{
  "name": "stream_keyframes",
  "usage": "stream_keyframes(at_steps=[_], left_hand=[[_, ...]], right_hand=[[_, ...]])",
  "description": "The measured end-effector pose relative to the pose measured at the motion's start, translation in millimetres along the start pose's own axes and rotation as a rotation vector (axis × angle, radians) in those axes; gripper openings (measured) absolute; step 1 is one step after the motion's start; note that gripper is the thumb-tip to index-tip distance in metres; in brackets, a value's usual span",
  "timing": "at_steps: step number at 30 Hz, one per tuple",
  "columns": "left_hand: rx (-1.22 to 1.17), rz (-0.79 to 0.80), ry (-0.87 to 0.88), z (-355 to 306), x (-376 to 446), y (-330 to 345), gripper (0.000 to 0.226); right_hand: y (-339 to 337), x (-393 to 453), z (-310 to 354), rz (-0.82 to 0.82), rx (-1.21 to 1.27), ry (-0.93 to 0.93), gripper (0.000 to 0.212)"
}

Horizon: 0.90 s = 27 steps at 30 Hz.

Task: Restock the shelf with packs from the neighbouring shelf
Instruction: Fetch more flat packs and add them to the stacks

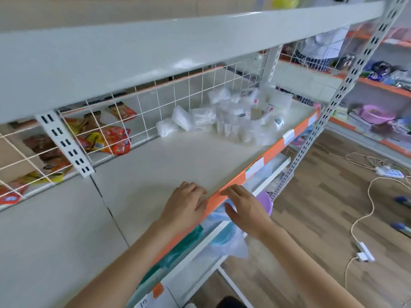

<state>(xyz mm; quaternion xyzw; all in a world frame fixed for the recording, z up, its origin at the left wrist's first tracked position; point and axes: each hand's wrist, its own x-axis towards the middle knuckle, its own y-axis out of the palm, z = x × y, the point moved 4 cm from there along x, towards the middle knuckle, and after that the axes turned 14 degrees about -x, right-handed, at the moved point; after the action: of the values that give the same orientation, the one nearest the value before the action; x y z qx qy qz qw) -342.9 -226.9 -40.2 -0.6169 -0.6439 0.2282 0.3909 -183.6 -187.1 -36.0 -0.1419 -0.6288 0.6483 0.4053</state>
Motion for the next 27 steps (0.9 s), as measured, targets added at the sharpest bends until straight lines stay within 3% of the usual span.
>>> stream_keyframes(at_steps=[8,16,21,27], left_hand=[[0.029,-0.058,-0.141,13.6,33.1,-6.2,0.037],[0.108,-0.139,-0.224,6.0,76.3,-14.8,0.042],[0.107,-0.171,-0.264,-5.2,96.6,-1.3,0.032],[0.131,-0.195,-0.295,-9.8,108.1,9.5,0.033]], right_hand=[[20.9,84.1,-58.4,0.025,0.011,-0.057,0.026],[12.3,199.6,-138.4,0.021,-0.137,0.122,0.042],[27.7,229.4,-149.3,0.176,-0.326,0.177,0.062],[16.7,233.8,-139.3,0.307,-0.286,0.17,0.056]])
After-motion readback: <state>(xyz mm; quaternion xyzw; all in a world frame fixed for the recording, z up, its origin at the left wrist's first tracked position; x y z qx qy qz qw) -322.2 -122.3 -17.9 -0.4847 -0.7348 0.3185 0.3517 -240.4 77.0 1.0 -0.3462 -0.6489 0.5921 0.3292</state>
